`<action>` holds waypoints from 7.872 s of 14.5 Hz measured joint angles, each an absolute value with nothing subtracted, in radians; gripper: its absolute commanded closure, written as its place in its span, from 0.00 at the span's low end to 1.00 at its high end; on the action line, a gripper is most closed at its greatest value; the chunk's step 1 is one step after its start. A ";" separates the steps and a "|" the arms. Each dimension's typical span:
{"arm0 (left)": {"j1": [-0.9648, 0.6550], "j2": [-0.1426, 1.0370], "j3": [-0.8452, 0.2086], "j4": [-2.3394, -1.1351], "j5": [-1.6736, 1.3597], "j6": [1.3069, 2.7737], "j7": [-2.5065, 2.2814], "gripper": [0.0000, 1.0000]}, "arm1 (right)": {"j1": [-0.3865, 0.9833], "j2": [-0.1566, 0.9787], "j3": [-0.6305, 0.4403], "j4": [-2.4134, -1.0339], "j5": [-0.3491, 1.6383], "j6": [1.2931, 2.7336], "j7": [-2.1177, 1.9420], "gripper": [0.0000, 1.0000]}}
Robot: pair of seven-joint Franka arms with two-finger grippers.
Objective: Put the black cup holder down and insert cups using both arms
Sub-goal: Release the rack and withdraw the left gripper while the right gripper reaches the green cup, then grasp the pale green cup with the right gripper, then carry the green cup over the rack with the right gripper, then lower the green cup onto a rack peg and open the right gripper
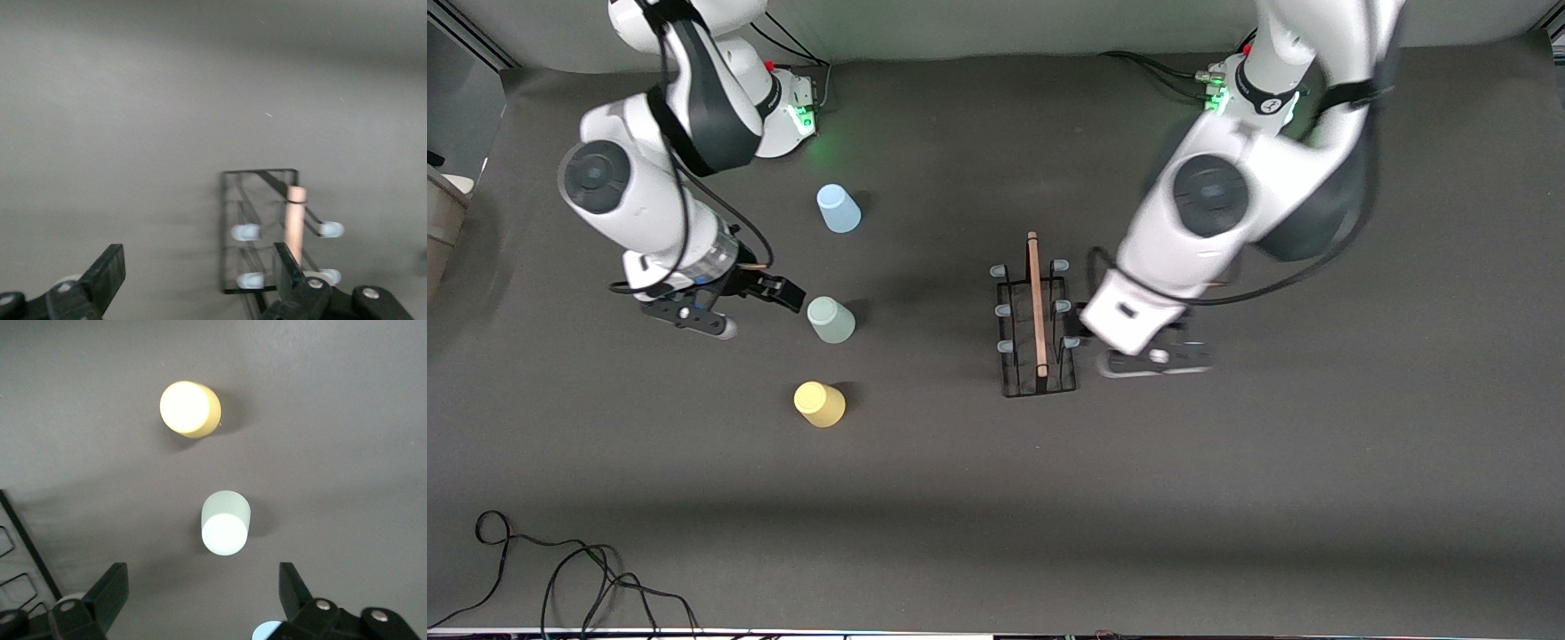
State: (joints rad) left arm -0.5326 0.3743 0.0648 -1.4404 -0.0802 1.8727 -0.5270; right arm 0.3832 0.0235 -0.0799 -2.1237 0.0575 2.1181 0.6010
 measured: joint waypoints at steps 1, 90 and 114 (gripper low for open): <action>-0.495 0.358 0.068 -1.441 -0.077 1.837 -0.472 0.01 | 0.388 0.023 -0.080 -2.157 0.058 2.152 0.601 0.00; 0.017 0.079 0.073 -1.612 0.033 1.704 0.227 0.00 | 0.908 0.421 -0.080 -1.770 0.148 2.183 1.346 0.44; 0.011 0.090 0.056 -1.590 0.029 1.703 0.157 0.00 | 0.527 0.341 -0.123 -1.740 0.147 1.997 0.720 0.00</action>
